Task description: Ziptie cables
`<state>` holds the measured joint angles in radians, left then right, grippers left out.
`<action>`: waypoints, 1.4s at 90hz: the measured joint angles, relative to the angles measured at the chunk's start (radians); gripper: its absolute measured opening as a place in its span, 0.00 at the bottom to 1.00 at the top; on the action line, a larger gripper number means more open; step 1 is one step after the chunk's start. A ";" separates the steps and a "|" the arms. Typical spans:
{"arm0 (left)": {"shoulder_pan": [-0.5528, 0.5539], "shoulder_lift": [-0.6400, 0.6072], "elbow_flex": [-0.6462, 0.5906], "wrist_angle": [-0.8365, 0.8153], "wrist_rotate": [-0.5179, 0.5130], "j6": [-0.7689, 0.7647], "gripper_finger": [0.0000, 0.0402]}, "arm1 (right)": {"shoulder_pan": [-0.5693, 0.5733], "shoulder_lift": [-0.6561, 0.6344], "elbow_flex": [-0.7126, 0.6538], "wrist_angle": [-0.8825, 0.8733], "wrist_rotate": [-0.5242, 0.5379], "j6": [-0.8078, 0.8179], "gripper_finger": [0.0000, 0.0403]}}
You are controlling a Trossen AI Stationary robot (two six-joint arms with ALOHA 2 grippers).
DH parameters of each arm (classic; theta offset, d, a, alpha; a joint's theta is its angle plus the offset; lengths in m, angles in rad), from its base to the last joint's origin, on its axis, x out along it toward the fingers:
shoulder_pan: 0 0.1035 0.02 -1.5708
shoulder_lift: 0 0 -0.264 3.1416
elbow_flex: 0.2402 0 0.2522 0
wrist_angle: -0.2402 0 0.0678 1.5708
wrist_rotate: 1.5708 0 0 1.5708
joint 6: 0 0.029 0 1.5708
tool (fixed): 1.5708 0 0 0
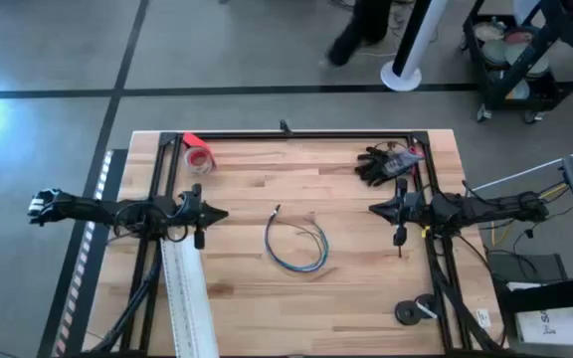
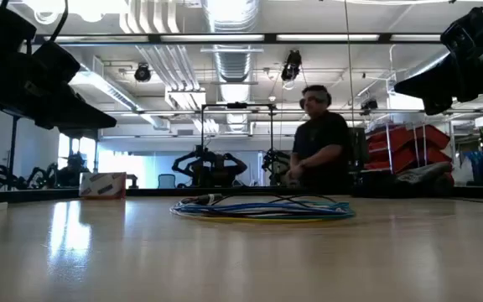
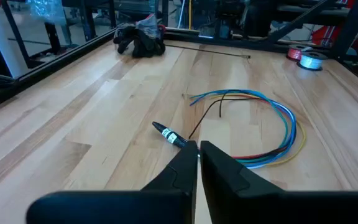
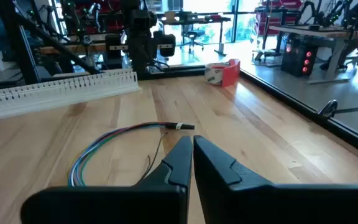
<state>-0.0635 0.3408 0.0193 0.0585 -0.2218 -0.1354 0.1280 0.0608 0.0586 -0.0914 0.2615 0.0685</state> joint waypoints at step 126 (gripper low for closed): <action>0.016 0.350 0.003 1.034 -0.448 0.050 0.02 | 0.087 0.911 0.537 -0.653 -0.058 1.082 0.08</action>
<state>-0.0479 0.6913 0.0225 1.0930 -0.6696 -0.0856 0.2154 0.9719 0.5954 -0.7441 0.2031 1.1508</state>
